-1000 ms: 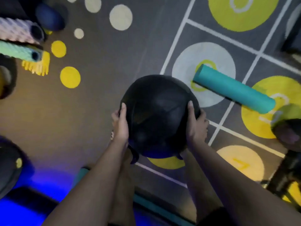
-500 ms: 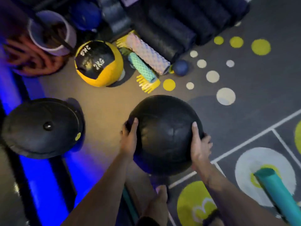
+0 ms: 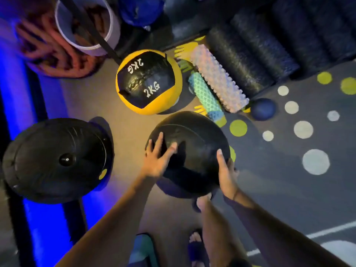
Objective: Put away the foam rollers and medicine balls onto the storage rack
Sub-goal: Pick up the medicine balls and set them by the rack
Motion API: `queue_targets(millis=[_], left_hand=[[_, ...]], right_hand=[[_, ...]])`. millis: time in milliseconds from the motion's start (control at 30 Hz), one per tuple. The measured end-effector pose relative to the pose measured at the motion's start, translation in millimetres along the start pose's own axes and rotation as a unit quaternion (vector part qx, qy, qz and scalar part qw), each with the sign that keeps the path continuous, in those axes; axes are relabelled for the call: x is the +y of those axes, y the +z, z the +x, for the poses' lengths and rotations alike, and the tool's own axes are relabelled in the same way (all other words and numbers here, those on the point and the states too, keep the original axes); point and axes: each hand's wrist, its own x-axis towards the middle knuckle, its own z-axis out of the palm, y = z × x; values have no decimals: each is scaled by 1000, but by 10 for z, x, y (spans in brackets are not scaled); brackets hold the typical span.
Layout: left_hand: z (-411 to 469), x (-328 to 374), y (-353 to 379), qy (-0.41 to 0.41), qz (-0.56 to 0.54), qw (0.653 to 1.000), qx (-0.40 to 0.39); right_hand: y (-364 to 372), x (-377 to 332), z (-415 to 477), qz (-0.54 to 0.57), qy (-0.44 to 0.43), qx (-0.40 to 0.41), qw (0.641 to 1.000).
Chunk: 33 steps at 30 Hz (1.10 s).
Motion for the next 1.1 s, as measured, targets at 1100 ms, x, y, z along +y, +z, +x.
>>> queue_targets(millis=[1100], left_hand=[[727,1590,-783,172,326,920,-129]], right_hand=[[-20,-1054,-458,-105,-43,98,989]])
